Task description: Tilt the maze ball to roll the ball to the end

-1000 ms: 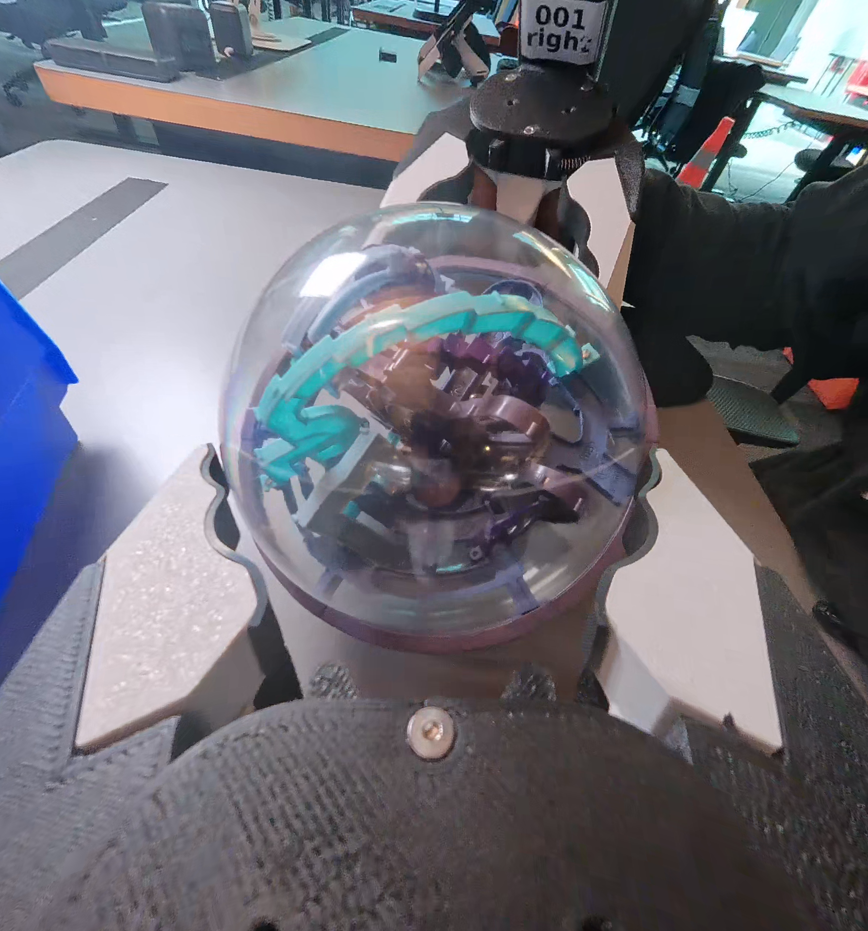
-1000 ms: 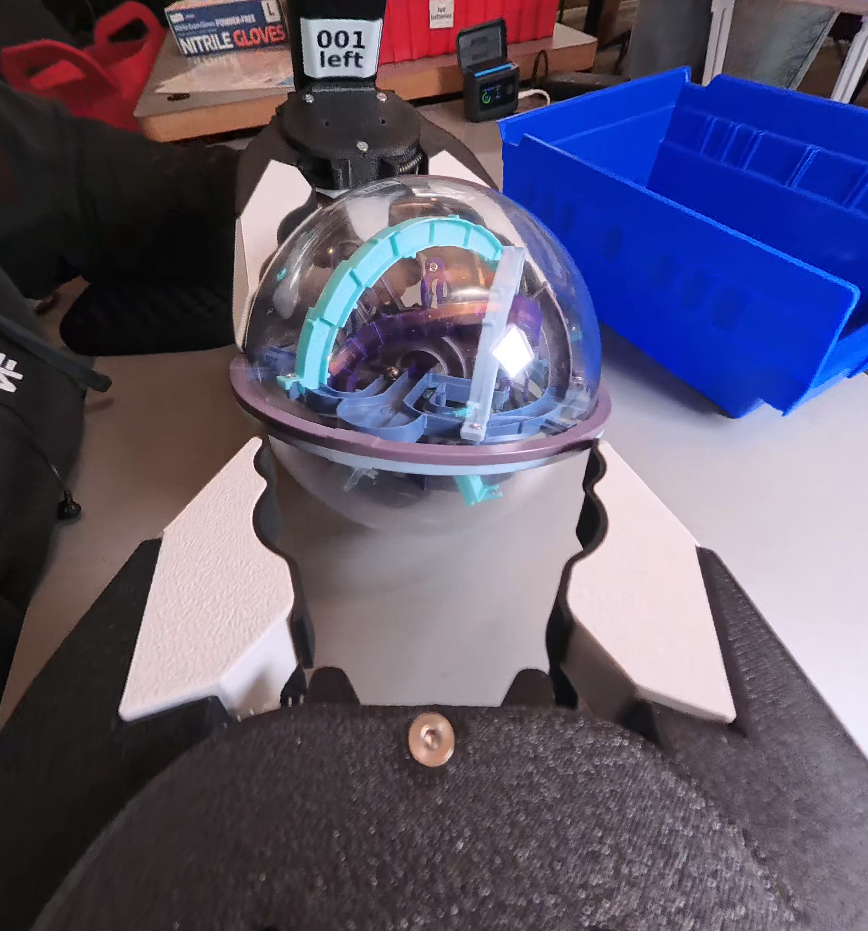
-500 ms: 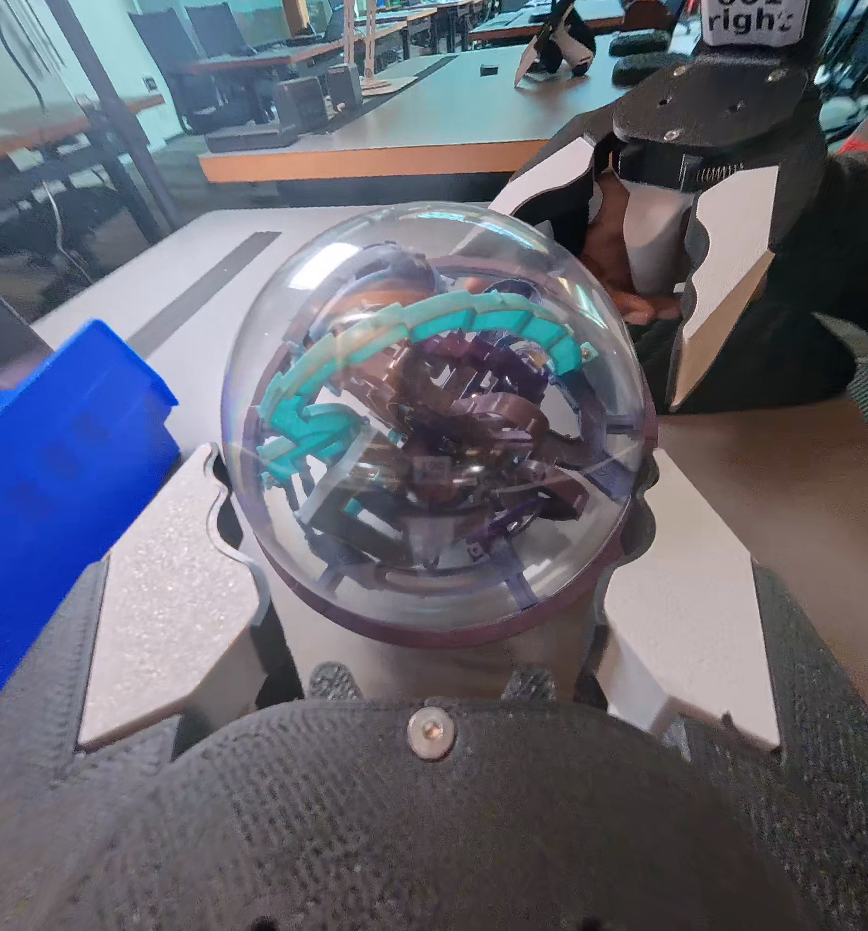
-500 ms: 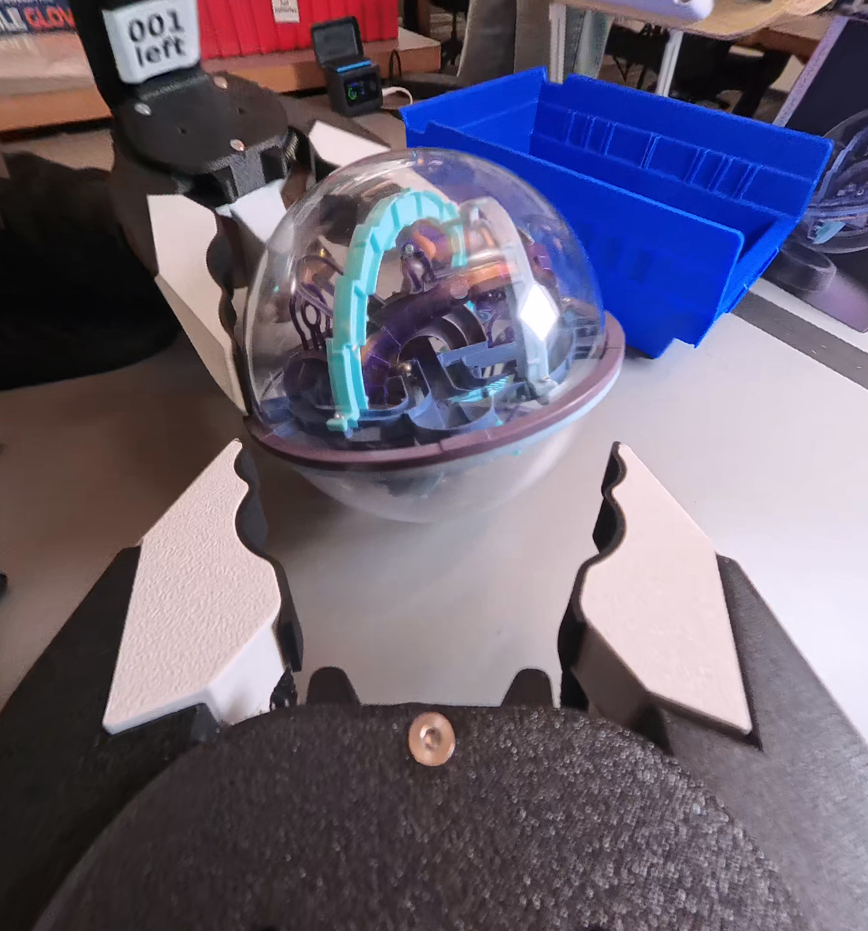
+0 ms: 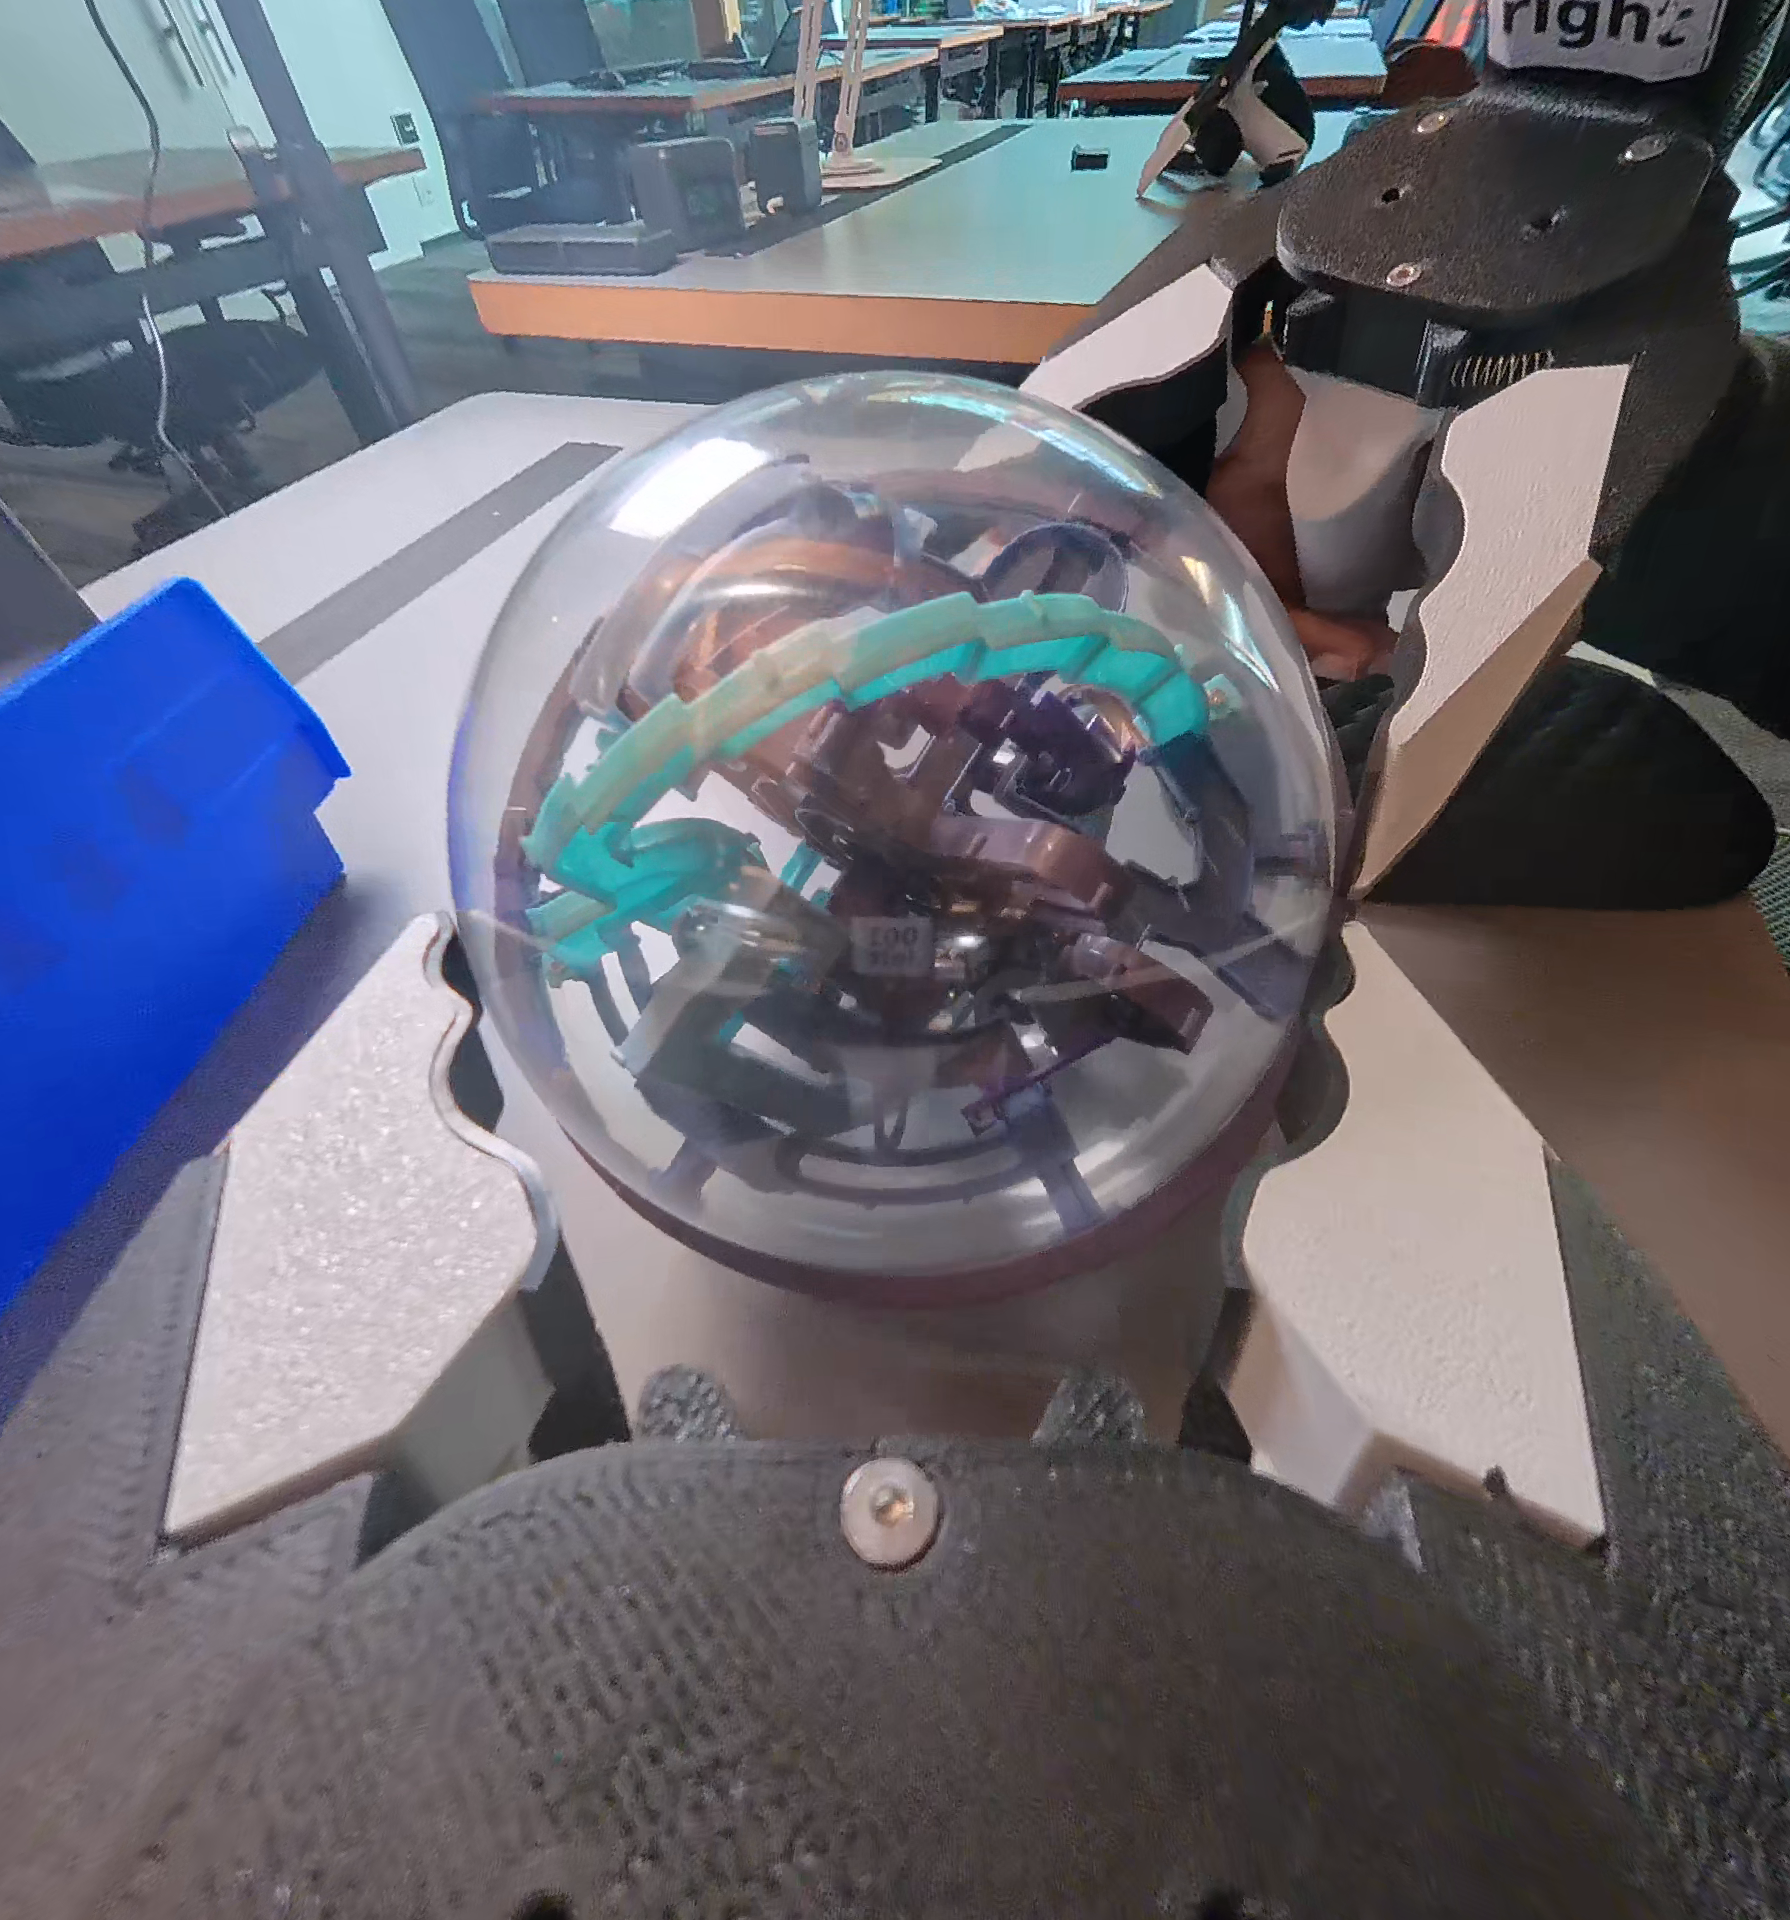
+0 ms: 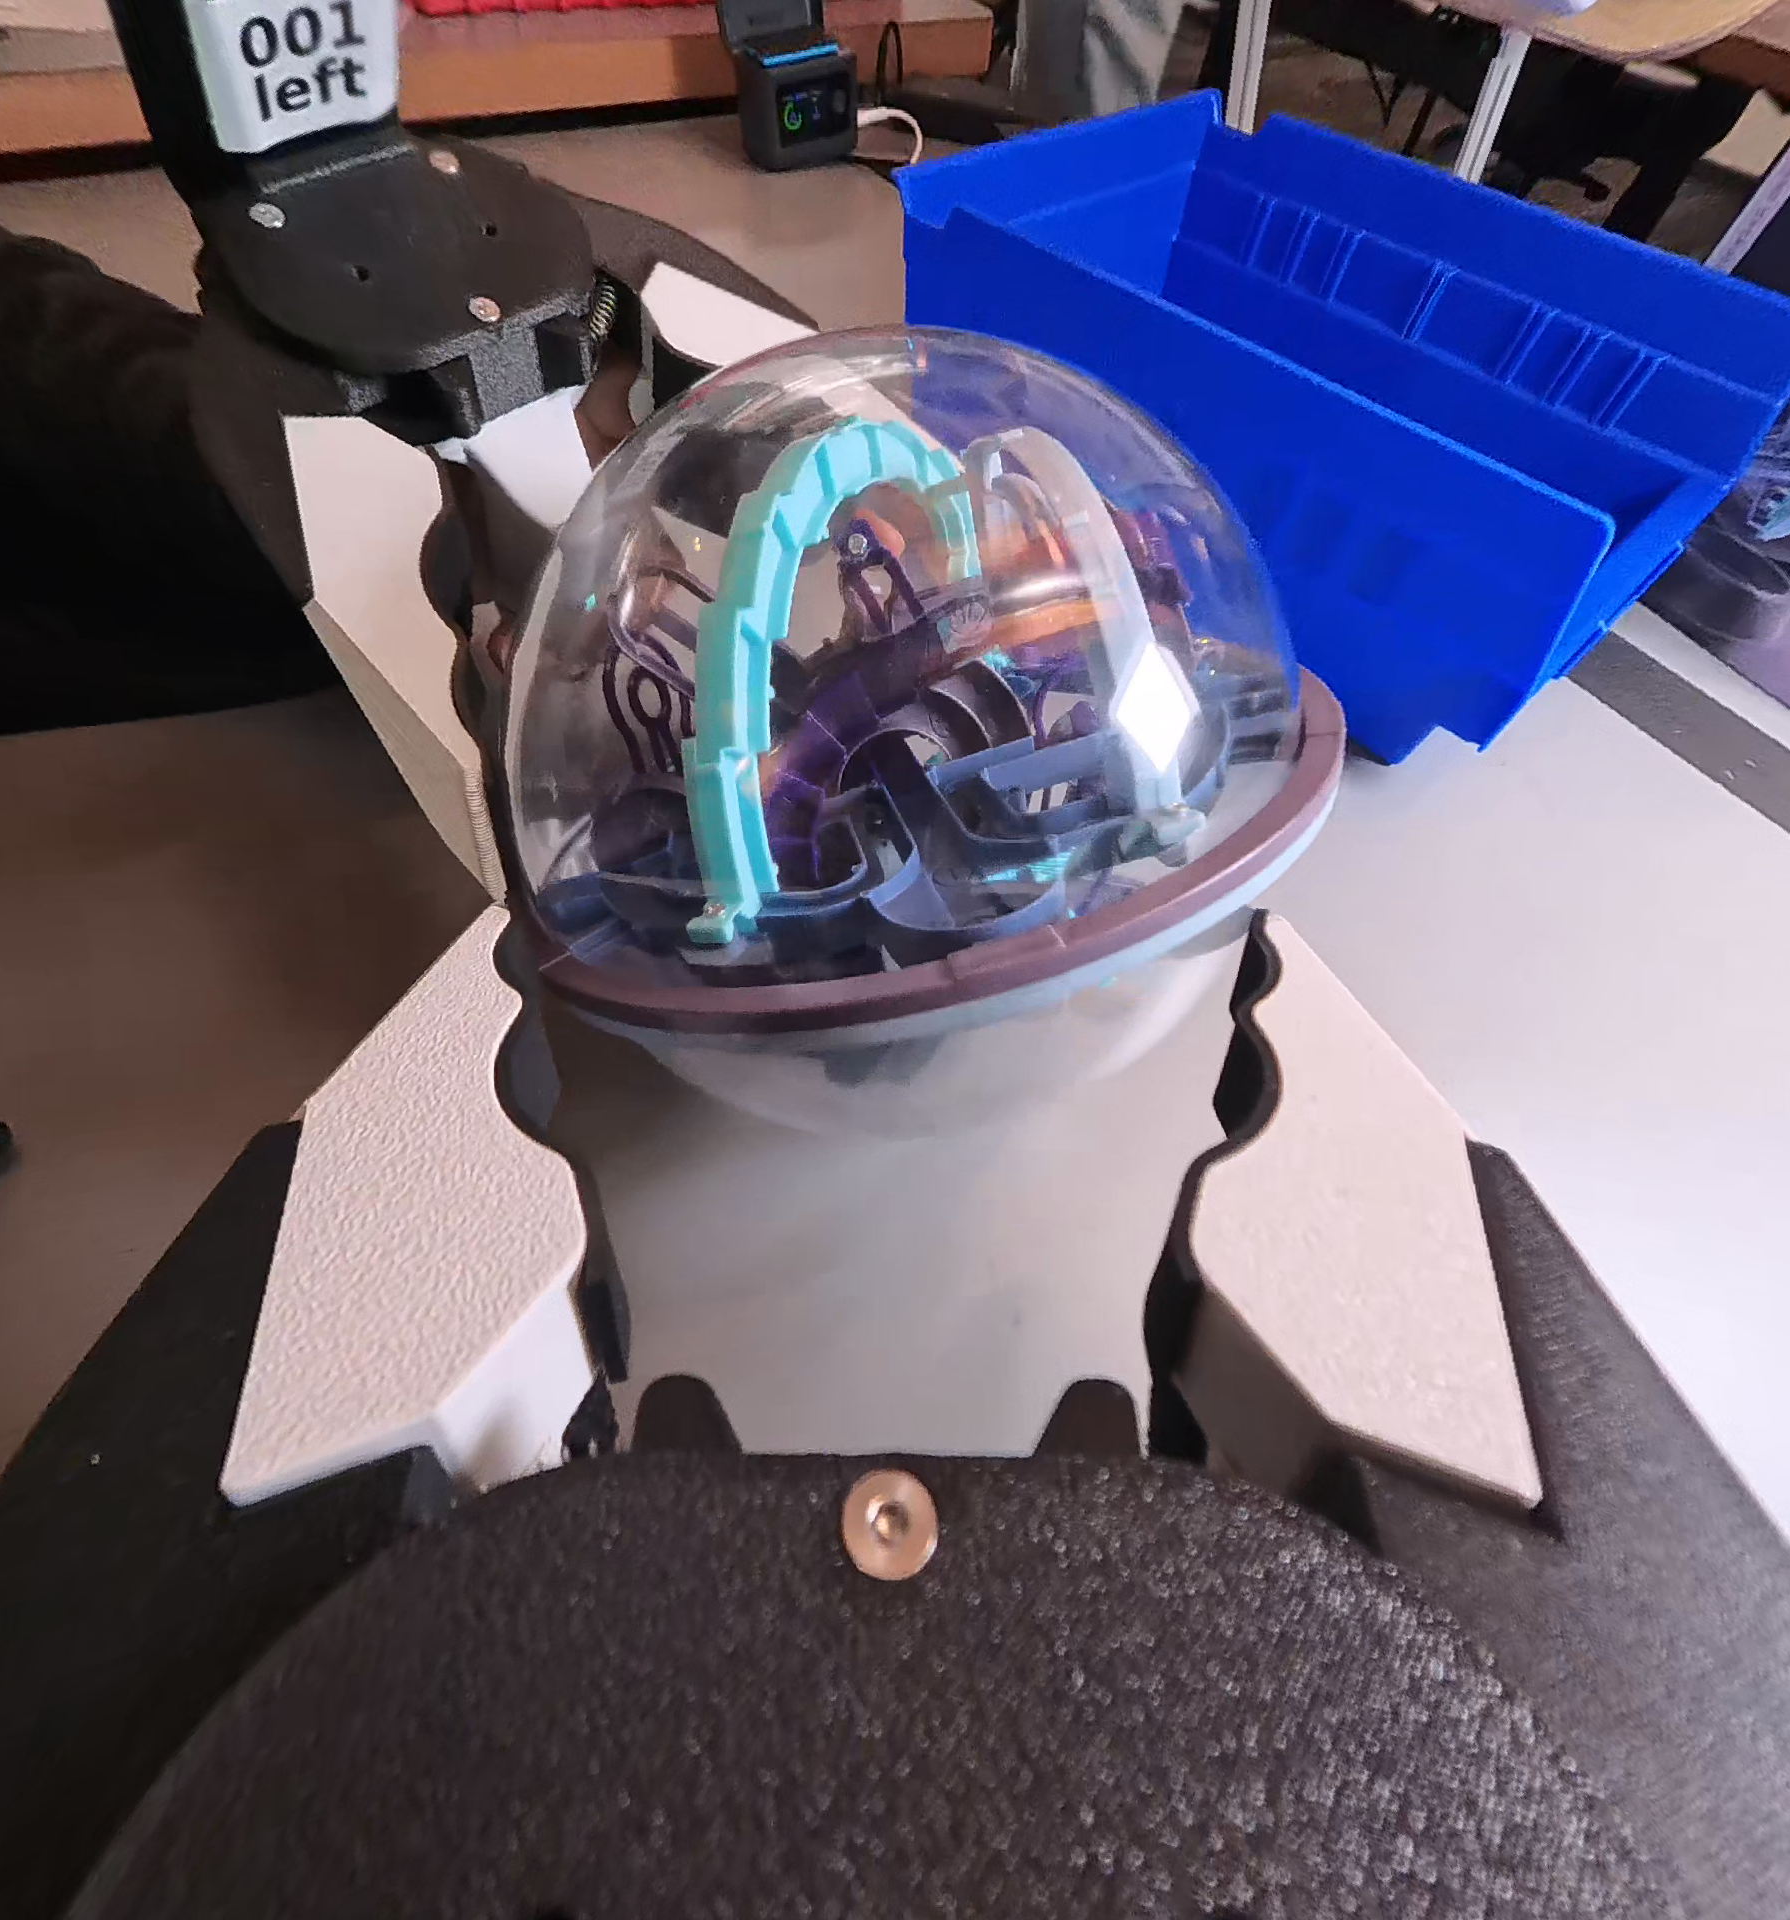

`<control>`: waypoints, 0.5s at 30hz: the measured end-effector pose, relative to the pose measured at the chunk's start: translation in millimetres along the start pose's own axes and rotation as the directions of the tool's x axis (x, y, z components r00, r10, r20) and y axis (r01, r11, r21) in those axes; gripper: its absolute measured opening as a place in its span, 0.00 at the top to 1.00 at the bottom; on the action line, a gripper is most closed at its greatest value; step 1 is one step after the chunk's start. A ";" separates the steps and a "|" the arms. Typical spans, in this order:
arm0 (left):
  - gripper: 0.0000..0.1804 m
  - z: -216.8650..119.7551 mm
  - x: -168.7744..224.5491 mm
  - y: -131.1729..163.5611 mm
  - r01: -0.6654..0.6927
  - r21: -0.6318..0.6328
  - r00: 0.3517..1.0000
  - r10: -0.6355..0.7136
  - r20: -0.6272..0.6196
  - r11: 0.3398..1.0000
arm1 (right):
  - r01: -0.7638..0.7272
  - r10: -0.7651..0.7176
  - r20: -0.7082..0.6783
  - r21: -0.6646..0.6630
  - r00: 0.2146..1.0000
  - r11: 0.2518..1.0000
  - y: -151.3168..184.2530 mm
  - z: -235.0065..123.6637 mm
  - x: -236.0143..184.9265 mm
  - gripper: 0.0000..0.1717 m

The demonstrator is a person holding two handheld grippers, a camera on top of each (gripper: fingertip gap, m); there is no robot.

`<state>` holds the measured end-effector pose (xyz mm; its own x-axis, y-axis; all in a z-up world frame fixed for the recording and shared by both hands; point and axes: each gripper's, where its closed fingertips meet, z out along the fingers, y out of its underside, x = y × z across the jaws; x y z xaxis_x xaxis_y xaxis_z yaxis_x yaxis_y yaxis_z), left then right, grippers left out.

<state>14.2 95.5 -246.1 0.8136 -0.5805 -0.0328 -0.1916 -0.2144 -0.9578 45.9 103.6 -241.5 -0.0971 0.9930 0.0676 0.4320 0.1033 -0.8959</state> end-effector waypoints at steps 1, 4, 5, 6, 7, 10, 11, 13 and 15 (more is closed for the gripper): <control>0.16 -0.1 -0.2 0.1 0.000 0.000 1.000 0.000 0.002 1.000 | 0.004 -0.004 0.001 -0.005 1.000 1.000 0.0 0.1 0.2 0.25; 0.16 0.2 -0.2 -1.3 -0.028 -0.002 1.000 0.028 0.014 1.000 | 0.005 -0.005 0.004 -0.007 1.000 1.000 2.5 0.7 0.9 0.25; 0.16 0.4 0.2 -2.2 -0.039 -0.001 0.999 0.039 0.017 0.999 | 0.000 0.000 0.005 -0.005 1.000 1.000 3.7 0.8 1.0 0.25; 0.16 0.5 0.5 -3.2 -0.048 0.000 0.999 0.048 0.019 0.999 | -0.008 0.008 0.006 -0.002 1.000 1.000 4.8 1.0 1.1 0.25; 0.16 0.6 0.8 -3.8 -0.050 0.000 0.999 0.050 0.019 0.999 | -0.014 0.014 0.005 0.004 1.000 1.000 5.2 1.1 1.2 0.25; 0.16 1.0 0.9 -4.1 -0.047 0.003 0.999 0.047 0.016 0.999 | -0.024 0.024 0.002 0.017 1.000 1.000 5.3 1.1 1.5 0.25; 0.16 1.1 1.0 -4.3 -0.046 0.002 0.999 0.046 0.016 0.999 | -0.027 0.027 0.002 0.016 1.000 1.000 5.5 1.0 1.5 0.25; 0.16 1.9 1.3 -5.0 -0.048 0.000 0.999 0.048 0.014 0.999 | -0.033 0.033 0.003 0.015 0.999 0.999 6.3 0.5 1.9 0.25; 0.16 2.5 1.6 -5.8 -0.051 -0.001 0.999 0.051 0.013 0.999 | -0.041 0.041 0.007 0.018 0.999 0.999 7.0 0.1 2.2 0.25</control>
<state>18.0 97.7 -241.2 0.8099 -0.5804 -0.0849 -0.2331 -0.1856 -0.9546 48.7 106.5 -247.6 -0.0856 0.9959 0.0279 0.4194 0.0614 -0.9057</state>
